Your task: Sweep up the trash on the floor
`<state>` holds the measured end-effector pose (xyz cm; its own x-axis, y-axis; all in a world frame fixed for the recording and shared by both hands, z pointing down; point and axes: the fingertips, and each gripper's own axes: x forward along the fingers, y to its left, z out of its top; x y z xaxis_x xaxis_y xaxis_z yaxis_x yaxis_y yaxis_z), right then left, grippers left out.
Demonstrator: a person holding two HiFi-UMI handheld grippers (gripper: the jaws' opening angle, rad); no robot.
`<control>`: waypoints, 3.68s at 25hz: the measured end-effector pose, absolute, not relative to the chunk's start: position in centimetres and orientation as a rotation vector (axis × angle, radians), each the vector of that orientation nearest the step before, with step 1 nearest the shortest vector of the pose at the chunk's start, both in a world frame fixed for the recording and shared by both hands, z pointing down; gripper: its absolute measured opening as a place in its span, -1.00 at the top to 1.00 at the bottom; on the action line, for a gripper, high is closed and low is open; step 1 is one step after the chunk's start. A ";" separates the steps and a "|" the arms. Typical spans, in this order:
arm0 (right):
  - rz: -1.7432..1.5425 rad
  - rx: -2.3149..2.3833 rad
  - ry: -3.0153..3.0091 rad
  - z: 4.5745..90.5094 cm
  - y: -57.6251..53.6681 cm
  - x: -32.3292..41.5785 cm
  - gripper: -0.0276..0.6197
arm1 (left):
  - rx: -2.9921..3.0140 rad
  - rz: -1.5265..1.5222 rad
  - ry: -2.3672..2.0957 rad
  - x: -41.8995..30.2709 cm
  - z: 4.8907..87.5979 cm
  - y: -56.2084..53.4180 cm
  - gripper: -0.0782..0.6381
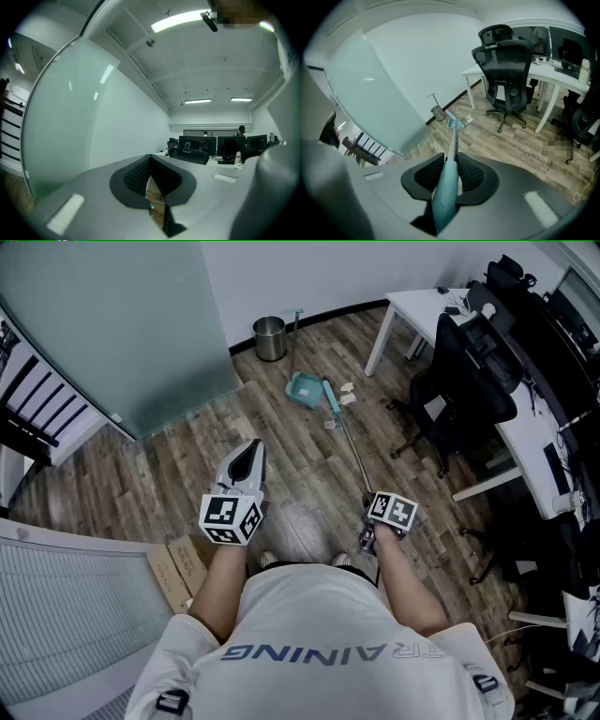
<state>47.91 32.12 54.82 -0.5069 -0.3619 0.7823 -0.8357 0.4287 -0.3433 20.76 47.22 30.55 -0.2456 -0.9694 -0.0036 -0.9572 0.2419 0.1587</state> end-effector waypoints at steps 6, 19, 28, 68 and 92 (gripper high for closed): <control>1.000 1.006 -2.053 55.3 32.7 48.2 0.59 | 1.856 -0.207 -2.400 20.5 30.6 47.9 0.78; 1.017 1.017 -2.049 55.4 33.4 46.1 0.59 | 1.860 -0.233 -2.391 18.0 30.6 48.9 0.78; 1.050 1.050 -2.051 55.6 35.6 42.8 0.58 | 1.849 -0.249 -2.372 13.9 31.7 52.3 0.78; 1.231 0.940 -1.945 61.8 10.5 28.2 0.58 | 1.668 -0.057 -2.403 -2.6 34.8 29.9 0.78; 1.328 1.276 -1.776 60.1 -0.8 14.0 0.58 | 1.924 -0.060 -2.024 -23.8 40.3 9.0 0.78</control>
<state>14.03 -0.75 60.09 -0.3783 -0.3493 0.8572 -0.9210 0.0493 -0.3864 -23.78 9.01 40.33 -0.0196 -0.9756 0.2186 -0.9609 0.0787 0.2653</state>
